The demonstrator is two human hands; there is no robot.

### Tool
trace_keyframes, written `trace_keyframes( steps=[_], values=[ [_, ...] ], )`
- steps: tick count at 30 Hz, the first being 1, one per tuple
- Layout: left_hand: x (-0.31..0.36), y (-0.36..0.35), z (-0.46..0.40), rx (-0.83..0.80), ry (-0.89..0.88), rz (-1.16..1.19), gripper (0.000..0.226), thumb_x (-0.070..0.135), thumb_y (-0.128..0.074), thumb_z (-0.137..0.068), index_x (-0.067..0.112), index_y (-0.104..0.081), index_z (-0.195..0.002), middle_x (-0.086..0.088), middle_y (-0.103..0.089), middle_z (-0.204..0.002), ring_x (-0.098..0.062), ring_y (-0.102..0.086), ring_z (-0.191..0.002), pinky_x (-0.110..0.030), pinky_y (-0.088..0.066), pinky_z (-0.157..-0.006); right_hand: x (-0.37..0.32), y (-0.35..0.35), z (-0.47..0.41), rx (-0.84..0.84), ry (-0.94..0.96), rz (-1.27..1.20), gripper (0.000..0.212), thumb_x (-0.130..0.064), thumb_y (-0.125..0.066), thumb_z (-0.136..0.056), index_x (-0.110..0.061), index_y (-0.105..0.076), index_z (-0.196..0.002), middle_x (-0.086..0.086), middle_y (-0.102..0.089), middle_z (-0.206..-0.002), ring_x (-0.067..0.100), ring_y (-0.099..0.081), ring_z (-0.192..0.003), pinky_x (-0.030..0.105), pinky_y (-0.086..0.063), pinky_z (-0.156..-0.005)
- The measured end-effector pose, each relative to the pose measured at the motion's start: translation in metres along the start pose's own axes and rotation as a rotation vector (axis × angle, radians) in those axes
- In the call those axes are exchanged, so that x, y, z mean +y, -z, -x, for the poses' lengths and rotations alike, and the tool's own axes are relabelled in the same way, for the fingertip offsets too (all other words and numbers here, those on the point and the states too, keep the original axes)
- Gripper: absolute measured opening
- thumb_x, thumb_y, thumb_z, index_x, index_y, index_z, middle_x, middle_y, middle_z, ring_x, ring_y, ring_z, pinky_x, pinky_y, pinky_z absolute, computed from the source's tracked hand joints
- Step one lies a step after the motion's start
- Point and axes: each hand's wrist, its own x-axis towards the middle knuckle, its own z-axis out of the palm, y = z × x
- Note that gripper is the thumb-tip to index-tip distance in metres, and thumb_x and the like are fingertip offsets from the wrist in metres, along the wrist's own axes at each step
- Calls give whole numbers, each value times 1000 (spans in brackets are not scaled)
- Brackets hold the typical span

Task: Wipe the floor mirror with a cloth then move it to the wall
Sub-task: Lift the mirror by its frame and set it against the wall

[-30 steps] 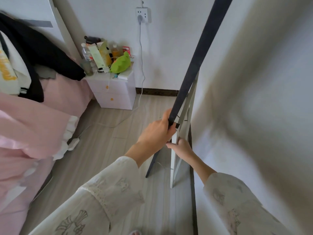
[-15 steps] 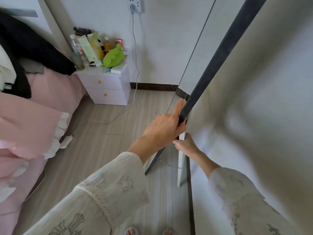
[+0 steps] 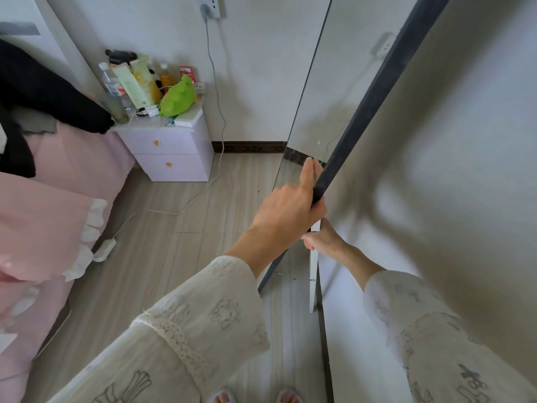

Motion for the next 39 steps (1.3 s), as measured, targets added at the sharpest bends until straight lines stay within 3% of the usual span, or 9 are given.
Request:
trace_keyframes(
  steps=[4,8,12,18,25,29,33,35,39],
  values=[
    [8,-6,-3,-8,3,-5,50,24,-43,-93,14,-20,-135,-2,-46,-55,-26,-51,-47,-27,-34,-39,4,8,2,-9,0,-16,35,-4,-52,-82,8,-42,-114,4,-35,-51,18,-33,-48,31,-33,-57],
    [12,-12,-8,9,9,-2,53,27,-45,-90,16,-19,-136,-9,-63,-67,-29,-55,-50,-32,-44,-44,13,15,0,-11,-30,-20,43,-8,-53,-83,-5,-37,-122,2,-38,-52,16,-37,-50,33,-37,-63],
    [18,-17,-11,-23,4,33,53,26,-47,-89,16,-20,-132,-9,-65,-69,-28,-55,-47,-38,-52,-48,18,22,4,-24,-41,-17,45,-10,-55,-83,-19,-29,-119,3,-39,-54,16,-39,-54,34,-39,-66],
    [26,-16,-9,-34,5,24,62,29,-48,-89,16,-14,-138,-8,-65,-68,-27,-57,-50,-39,-53,-50,21,26,9,-13,-67,10,35,-12,-53,-85,-20,-28,-107,3,-44,-59,16,-44,-59,29,-42,-74],
    [25,-10,2,-4,-6,40,69,29,-49,-90,19,-8,-143,-6,-68,-100,-26,-66,-72,-41,-56,-66,42,24,-13,-59,-23,80,32,-31,-57,-68,-13,-52,-94,5,-53,-59,16,-54,-55,41,-53,-70],
    [23,-9,3,-14,-11,92,63,31,-52,-89,24,-14,-137,2,-64,-114,-23,-66,-83,-40,-57,-70,18,28,15,-32,-37,95,28,-33,-61,-75,-13,-60,-94,3,-64,-71,22,-64,-79,39,-51,-85],
    [22,-4,7,-58,17,152,51,33,-52,-90,29,-21,-130,5,-59,-123,-15,-61,-67,-30,-53,-65,5,36,36,-27,-97,175,19,-33,-64,-81,-17,-53,-85,-2,-52,-80,17,-54,-76,24,-40,-62],
    [22,0,11,-102,31,146,48,35,-49,-92,28,-23,-132,4,-56,-128,-15,-61,-75,-22,-44,-68,4,41,45,-7,-87,174,29,-31,-63,-83,-13,-57,-104,1,-59,-99,20,-57,-94,27,-46,-76],
    [16,12,20,-164,125,85,44,35,-44,-94,18,-32,-133,-6,-57,-122,-19,-58,-97,-27,-42,-76,-12,50,89,44,-125,183,49,-28,-55,-90,-9,-44,-134,9,-53,-133,23,-50,-122,25,-39,-92]
  ],
)
